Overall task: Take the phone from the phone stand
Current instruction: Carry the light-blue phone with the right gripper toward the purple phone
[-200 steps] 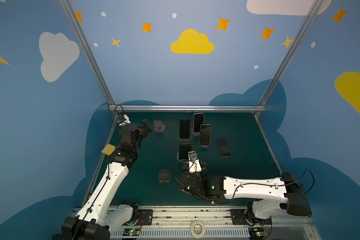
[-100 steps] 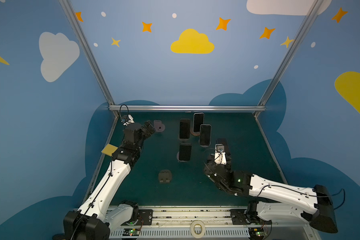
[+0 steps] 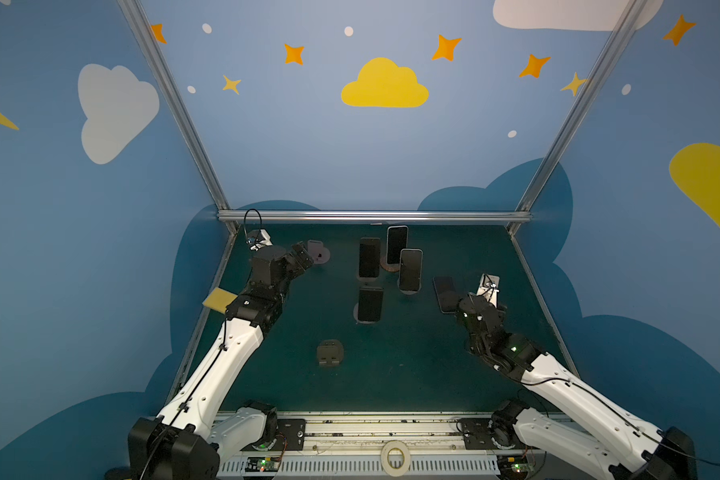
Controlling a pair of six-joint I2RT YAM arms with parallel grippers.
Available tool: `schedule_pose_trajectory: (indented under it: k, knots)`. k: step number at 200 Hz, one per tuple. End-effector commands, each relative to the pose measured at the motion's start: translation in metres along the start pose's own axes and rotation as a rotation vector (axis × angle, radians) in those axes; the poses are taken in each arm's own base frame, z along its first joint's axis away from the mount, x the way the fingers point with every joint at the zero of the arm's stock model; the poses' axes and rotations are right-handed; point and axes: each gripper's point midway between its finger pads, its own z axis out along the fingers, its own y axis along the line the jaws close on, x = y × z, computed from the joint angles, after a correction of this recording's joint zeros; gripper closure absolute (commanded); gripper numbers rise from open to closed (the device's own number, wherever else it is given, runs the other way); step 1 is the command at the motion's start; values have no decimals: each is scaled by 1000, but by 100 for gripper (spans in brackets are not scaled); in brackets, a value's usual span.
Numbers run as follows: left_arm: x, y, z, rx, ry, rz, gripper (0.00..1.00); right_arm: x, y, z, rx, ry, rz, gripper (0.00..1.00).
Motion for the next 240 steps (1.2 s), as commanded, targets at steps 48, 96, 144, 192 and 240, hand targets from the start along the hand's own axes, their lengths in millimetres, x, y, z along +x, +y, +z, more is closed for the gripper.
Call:
schedule_pose_trajectory:
  k: [48,96,144,192,240]
  knots:
    - [0,-5,1,10,8,11,0,17,-16,40,-16,87,93,37]
    - [3,-5,5,7,19,14,0,16,-30,61,4,113,116,37]
    - [3,-4,6,3,19,21,0,21,-32,86,-37,195,107,36]
    - [3,-6,5,11,22,17,0,18,-35,109,-61,249,74,36]
    - [2,-5,6,9,18,25,0,27,-26,126,-122,368,29,33]
